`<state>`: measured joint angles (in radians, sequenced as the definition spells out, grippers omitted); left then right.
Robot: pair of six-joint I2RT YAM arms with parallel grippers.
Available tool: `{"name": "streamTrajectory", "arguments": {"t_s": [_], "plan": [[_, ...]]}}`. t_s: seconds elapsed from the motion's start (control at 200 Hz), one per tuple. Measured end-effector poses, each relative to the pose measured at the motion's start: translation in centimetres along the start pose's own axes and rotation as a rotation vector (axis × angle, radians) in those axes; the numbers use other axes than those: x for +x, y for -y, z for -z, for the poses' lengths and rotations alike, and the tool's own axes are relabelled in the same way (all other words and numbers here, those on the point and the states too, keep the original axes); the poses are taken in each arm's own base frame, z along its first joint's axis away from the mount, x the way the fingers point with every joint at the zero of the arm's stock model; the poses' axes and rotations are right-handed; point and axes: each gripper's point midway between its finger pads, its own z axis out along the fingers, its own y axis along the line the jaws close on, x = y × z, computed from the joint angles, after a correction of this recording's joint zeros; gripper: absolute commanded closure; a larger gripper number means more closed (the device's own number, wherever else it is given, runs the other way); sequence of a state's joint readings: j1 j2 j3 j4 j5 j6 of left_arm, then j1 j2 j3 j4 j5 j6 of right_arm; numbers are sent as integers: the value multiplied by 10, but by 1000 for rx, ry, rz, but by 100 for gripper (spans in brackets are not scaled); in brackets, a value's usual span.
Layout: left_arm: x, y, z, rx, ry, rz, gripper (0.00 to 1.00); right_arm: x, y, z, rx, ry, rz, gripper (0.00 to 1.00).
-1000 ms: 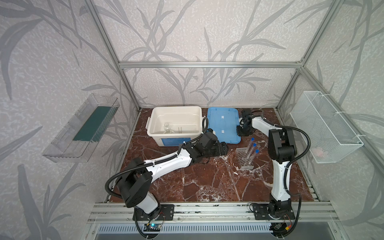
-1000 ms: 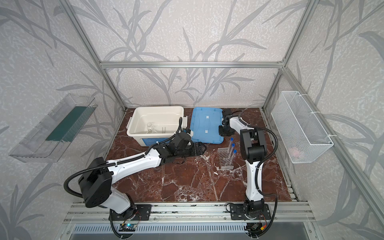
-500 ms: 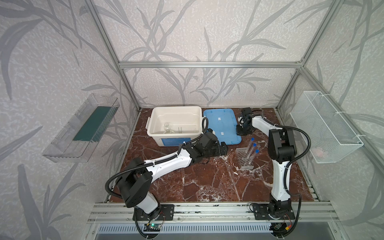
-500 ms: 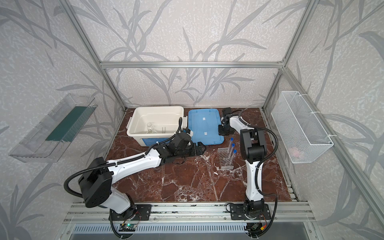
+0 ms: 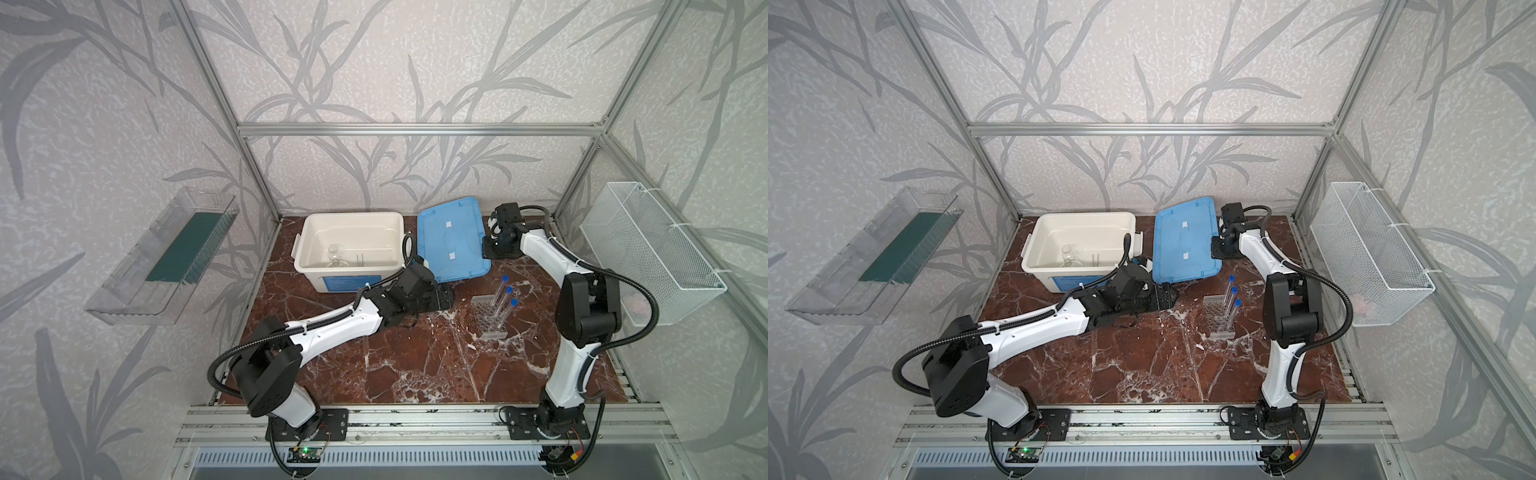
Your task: Organize the chemistry lab equipment
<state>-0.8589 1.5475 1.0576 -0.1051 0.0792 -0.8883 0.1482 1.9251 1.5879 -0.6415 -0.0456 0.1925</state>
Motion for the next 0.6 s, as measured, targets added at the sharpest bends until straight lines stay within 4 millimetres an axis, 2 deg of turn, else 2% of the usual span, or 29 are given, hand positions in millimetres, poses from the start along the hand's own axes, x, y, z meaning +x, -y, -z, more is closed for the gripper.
{"name": "streamTrajectory", "arguments": {"t_s": [0.16, 0.32, 0.6], "plan": [[-6, 8, 7, 35, 28, -9, 4, -2, 7, 26, -8, 49, -40, 100], [-12, 13, 21, 58, 64, -42, 2, 1, 12, 64, -22, 112, -73, 100], [-46, 28, 68, 91, 181, -136, 1, 11, 15, 137, -73, 252, -107, 100]]}}
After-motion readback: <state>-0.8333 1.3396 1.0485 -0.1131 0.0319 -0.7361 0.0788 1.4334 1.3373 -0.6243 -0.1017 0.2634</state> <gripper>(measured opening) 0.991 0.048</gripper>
